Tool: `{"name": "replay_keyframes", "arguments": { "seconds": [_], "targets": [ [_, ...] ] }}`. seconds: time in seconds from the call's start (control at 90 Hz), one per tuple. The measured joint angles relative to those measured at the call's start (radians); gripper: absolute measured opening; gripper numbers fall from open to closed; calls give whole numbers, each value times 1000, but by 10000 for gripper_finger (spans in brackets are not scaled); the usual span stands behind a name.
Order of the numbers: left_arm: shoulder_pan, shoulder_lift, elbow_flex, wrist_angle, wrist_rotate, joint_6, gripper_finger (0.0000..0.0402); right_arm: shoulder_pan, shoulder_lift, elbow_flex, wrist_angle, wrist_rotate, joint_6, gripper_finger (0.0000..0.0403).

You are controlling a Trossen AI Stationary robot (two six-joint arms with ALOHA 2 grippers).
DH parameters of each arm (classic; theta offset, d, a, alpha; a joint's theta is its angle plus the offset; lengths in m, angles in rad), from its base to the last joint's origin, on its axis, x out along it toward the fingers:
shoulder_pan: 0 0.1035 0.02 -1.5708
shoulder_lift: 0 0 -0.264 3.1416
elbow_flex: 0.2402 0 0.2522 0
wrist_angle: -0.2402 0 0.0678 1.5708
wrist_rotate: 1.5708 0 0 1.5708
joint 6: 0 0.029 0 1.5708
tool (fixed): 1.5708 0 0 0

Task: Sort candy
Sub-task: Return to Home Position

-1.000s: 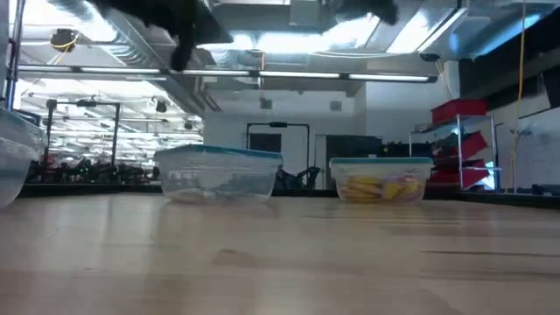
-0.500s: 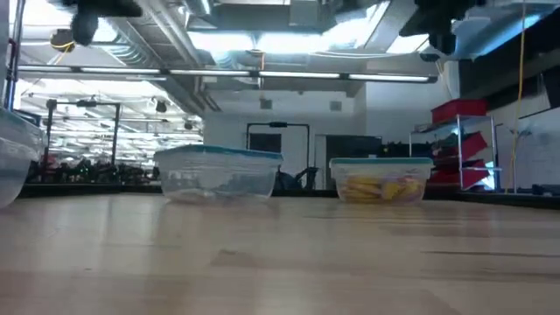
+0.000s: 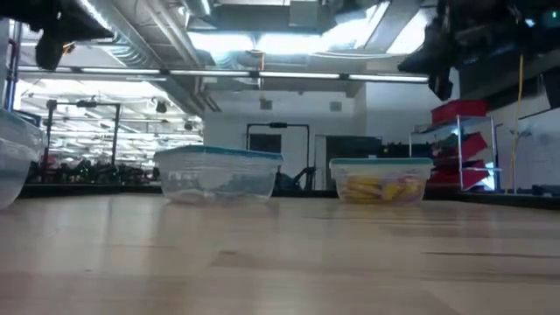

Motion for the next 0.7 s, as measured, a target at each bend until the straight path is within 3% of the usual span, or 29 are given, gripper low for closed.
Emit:
{"name": "replay_keyframes", "arguments": {
  "seconds": [0.278,0.544,0.7],
  "targets": [
    [0,-6,-123,97,89,-12,0,-105,7,-143,311,-152,71,0],
    [6,-5,-356,449,124,32,0,-180,12,-260,472,-209,67,0],
    [16,-5,-506,649,123,-11,0,-208,18,-352,606,-210,154,0]
  ]
}}
